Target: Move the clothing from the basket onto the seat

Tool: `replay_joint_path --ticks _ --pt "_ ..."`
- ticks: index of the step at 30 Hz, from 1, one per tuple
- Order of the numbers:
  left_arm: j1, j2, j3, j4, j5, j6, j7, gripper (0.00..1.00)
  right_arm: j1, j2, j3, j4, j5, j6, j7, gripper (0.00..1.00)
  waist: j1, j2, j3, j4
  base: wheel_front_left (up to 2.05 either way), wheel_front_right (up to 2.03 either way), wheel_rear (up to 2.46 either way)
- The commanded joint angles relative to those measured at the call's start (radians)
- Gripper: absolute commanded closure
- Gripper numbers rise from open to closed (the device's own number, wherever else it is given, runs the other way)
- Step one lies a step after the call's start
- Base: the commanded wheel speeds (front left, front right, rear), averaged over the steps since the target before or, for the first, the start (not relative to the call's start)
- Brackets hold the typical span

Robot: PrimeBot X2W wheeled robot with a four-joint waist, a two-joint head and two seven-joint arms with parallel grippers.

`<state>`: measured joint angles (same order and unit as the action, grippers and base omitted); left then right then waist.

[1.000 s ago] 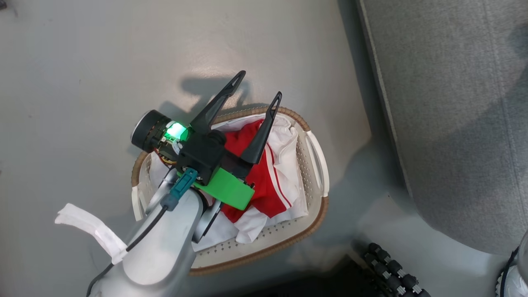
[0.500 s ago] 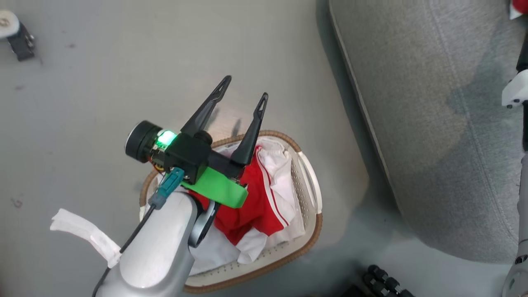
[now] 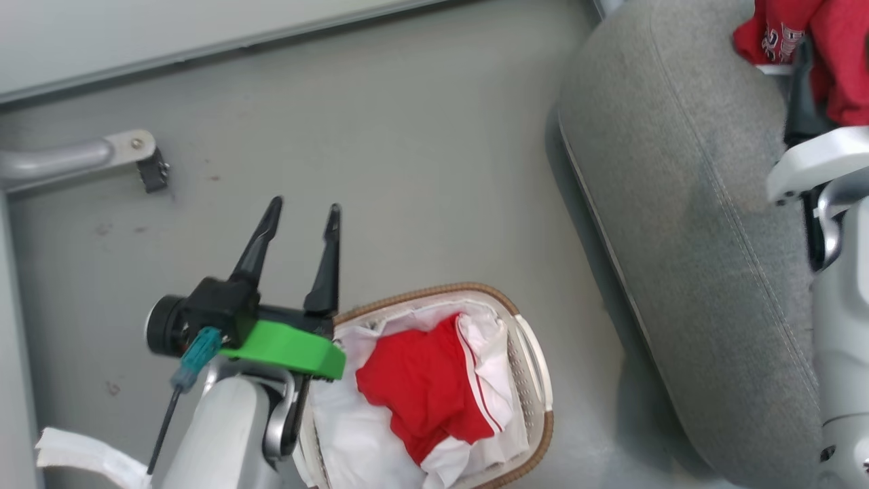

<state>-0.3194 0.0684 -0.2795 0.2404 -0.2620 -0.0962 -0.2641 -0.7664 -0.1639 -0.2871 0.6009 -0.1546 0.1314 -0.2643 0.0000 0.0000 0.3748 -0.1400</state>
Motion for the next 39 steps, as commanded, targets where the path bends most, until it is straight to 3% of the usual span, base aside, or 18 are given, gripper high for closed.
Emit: replay_joint_path --ticks 1,13,24,39 --pt "0.029 -0.006 0.018 0.001 -0.009 0.005 0.000 0.00 0.033 0.009 0.009 -0.003 0.013 -0.001 0.000 0.00 0.0000 0.0000 -0.115 0.076 0.00 0.00 0.00" --pt "0.183 -0.017 0.166 0.007 -0.019 0.028 0.000 0.00 0.238 0.103 0.194 -0.032 0.155 -0.001 0.000 0.00 0.0000 0.0000 -0.266 0.146 0.00 0.00 0.00" --pt "0.329 -0.018 0.188 0.005 -0.061 0.052 0.000 0.00 0.459 0.111 0.348 -0.146 0.322 -0.001 0.000 0.00 0.0000 0.0000 -0.362 0.177 0.00 0.00 0.00" --pt "0.378 -0.017 0.206 -0.009 -0.067 0.062 0.000 0.00 0.602 0.111 0.384 -0.212 0.368 -0.001 0.000 0.00 0.0000 0.0000 -0.392 0.162 0.00 0.00 0.00"
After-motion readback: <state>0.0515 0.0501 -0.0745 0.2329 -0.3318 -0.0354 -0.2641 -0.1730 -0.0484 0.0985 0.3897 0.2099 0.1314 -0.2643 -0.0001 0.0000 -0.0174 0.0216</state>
